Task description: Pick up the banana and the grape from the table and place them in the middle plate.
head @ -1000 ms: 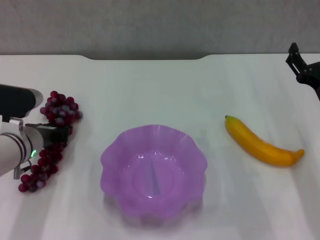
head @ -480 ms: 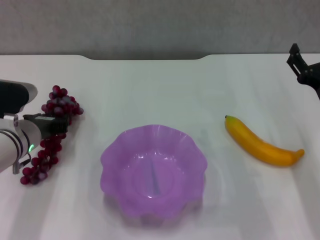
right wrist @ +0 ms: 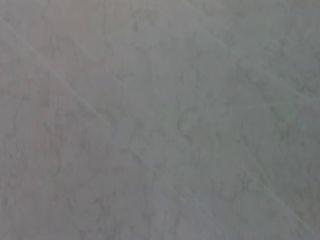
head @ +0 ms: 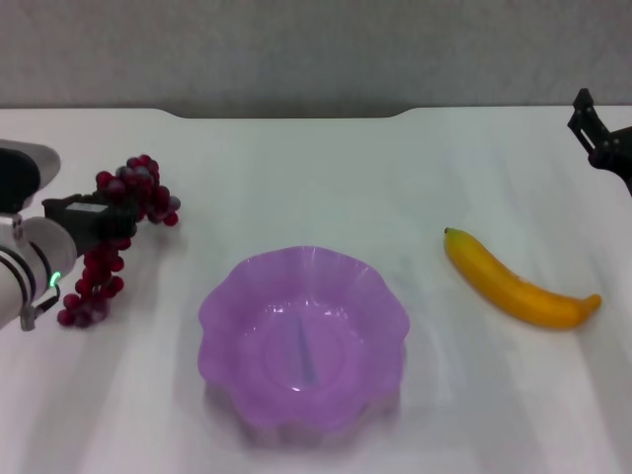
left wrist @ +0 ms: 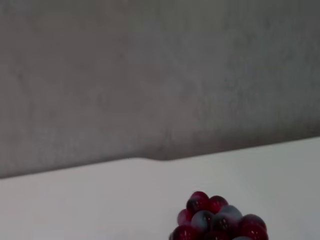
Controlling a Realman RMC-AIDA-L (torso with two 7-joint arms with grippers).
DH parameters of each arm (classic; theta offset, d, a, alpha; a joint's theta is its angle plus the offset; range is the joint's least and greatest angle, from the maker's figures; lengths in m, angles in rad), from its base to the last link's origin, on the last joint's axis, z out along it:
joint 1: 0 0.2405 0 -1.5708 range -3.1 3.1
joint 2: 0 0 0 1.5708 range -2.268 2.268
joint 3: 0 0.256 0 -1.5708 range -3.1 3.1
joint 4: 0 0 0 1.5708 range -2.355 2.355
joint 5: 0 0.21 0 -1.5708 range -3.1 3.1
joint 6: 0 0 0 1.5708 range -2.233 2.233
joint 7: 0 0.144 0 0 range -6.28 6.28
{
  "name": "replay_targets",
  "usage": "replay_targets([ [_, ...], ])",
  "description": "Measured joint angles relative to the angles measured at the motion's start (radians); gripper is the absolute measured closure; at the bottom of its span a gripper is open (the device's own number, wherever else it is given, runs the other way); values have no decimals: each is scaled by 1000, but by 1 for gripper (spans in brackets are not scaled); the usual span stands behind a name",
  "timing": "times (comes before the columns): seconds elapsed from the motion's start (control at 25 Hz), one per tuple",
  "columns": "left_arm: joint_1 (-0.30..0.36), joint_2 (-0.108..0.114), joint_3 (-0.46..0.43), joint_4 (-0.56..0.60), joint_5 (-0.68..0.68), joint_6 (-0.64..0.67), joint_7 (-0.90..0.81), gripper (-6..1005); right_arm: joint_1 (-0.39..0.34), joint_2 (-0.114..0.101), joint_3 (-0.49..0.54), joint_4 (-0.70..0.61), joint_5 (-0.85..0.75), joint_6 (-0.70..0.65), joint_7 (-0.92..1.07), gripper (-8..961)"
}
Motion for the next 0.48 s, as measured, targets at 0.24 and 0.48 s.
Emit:
replay_targets([
  [0.24,30,1,-1,74,5,-20,1,667,-1,0,0,0,0,0,0,105],
  [0.48,82,3,-1,217,9,-102,16,672,-6,0,0,0,0,0,0,106],
])
